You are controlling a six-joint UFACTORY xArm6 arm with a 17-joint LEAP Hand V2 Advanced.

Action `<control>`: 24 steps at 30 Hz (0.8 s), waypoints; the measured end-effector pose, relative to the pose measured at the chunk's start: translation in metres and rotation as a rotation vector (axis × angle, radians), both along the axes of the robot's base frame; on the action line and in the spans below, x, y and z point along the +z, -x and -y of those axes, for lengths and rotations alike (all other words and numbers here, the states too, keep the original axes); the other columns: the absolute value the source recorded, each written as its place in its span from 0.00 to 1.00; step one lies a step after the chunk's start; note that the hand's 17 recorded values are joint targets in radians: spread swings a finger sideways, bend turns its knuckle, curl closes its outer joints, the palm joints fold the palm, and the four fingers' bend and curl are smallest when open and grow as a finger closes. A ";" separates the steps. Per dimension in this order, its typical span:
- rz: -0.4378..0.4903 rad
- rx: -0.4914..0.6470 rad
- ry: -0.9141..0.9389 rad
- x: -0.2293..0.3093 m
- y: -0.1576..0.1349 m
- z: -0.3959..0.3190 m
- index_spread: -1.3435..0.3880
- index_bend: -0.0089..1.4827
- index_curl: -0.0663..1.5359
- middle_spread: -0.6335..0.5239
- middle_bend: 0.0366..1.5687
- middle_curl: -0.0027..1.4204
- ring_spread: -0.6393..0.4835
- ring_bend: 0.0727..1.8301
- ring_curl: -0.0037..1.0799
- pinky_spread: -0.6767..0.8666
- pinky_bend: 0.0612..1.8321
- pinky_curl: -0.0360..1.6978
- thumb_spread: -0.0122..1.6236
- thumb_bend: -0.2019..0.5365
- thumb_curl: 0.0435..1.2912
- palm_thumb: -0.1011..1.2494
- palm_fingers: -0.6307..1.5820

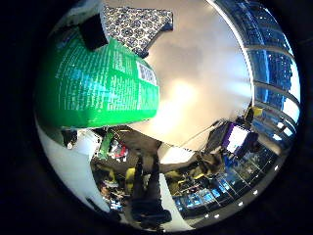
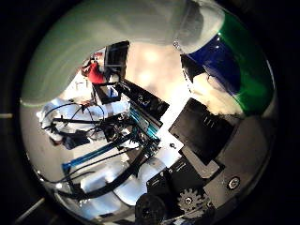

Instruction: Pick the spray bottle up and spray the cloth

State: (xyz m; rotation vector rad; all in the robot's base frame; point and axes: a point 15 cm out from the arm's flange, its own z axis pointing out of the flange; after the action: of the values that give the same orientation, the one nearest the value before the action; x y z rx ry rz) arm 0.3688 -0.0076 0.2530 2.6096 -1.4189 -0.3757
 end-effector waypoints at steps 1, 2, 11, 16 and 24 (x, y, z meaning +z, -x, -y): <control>-0.010 0.008 0.027 -0.004 0.000 -0.004 0.63 0.73 0.56 0.44 0.87 0.49 0.40 0.76 0.60 0.32 0.59 0.71 0.50 0.25 0.59 0.81 0.80; -0.024 0.016 0.051 -0.010 0.000 -0.008 0.63 0.73 0.56 0.44 0.87 0.49 0.40 0.76 0.60 0.31 0.59 0.71 0.50 0.25 0.59 0.81 0.80; -0.041 0.099 0.244 -0.064 -0.035 -0.026 0.63 0.73 0.56 0.44 0.87 0.50 0.40 0.76 0.61 0.31 0.58 0.73 0.49 0.25 0.61 0.80 0.80; -0.050 0.117 0.296 -0.089 -0.067 -0.039 0.63 0.73 0.56 0.44 0.87 0.50 0.40 0.76 0.61 0.31 0.58 0.74 0.48 0.25 0.61 0.80 0.80; 0.007 0.079 0.305 -0.044 -0.105 -0.037 0.63 0.73 0.56 0.44 0.87 0.50 0.40 0.76 0.61 0.31 0.58 0.74 0.48 0.25 0.62 0.80 0.80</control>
State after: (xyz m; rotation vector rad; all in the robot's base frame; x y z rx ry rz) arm 0.4738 0.0298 0.2086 2.4106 -1.2579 -0.1280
